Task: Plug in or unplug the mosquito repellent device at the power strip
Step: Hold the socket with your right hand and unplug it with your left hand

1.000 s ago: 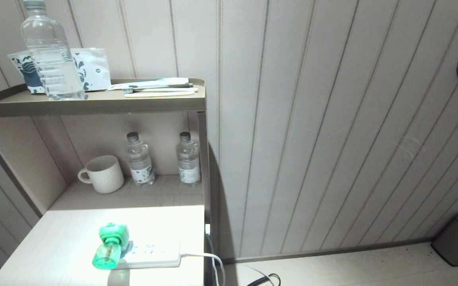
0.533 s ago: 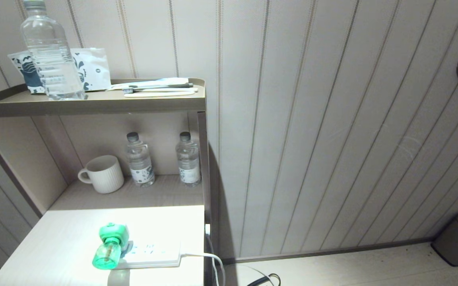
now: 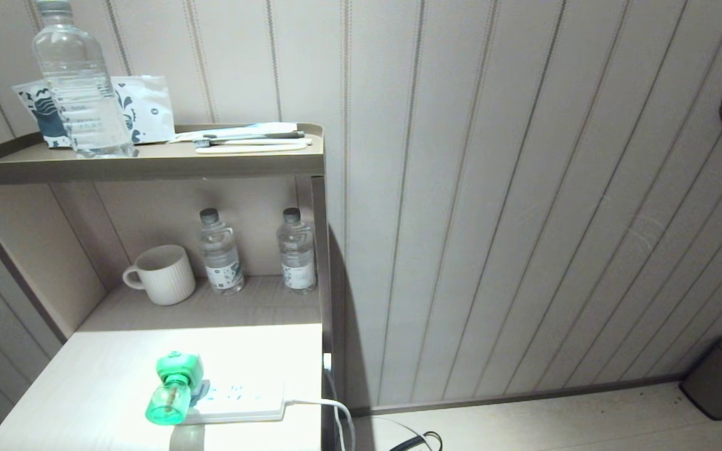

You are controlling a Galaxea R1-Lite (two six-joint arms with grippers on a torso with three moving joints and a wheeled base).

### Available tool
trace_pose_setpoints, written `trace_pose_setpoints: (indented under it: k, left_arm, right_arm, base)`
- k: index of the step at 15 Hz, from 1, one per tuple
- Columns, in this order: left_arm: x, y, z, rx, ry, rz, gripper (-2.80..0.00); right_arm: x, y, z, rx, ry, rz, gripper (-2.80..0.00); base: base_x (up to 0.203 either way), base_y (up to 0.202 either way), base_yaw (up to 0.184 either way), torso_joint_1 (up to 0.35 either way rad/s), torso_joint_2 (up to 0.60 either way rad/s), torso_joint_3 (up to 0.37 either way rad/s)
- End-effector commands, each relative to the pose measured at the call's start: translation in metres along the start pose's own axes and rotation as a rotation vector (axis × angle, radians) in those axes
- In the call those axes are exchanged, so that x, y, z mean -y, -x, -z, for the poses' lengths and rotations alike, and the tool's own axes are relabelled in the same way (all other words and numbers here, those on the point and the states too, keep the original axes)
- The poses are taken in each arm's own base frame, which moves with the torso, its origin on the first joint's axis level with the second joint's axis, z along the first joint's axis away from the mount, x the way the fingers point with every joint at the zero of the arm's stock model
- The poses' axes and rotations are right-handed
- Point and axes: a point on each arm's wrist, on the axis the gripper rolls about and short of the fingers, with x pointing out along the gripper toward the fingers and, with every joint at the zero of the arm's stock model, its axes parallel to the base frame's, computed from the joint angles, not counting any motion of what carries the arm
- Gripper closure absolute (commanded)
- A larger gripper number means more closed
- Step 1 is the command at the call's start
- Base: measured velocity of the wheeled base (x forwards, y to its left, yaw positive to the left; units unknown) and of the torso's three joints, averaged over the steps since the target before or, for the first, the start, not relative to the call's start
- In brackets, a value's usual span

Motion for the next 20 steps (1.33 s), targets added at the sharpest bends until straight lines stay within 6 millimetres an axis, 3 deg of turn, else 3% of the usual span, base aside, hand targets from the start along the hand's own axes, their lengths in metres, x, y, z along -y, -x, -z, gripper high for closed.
trace_pose_setpoints:
  k: [1, 10, 14, 20]
  left_arm:
    - [0.0, 0.0, 0.0, 0.002, -0.001, 0.001, 0.0]
    - [0.0, 0.002, -0.006, 0.011, -0.013, -0.006, 0.0]
    - [0.0, 0.013, -0.057, 0.001, -0.015, 0.003, 0.0]
    - [-0.001, -0.019, -0.153, -0.13, -0.013, 0.0, 0.0]
  right_arm:
    - [0.0, 0.0, 0.0, 0.0, 0.0, 0.0, 0.0]
    - [0.0, 0.0, 0.0, 0.0, 0.0, 0.0, 0.0]
    - [0.0, 0.0, 0.0, 0.0, 0.0, 0.0, 0.0]
    - [0.0, 0.0, 0.0, 0.0, 0.0, 0.0, 0.0]
  base:
    - [0.0, 0.0, 0.0, 0.0, 0.0, 0.0]
    - [0.0, 0.0, 0.0, 0.0, 0.0, 0.0]
    - [0.0, 0.0, 0.0, 0.0, 0.0, 0.0]
    - [0.0, 0.0, 0.0, 0.0, 0.0, 0.0]
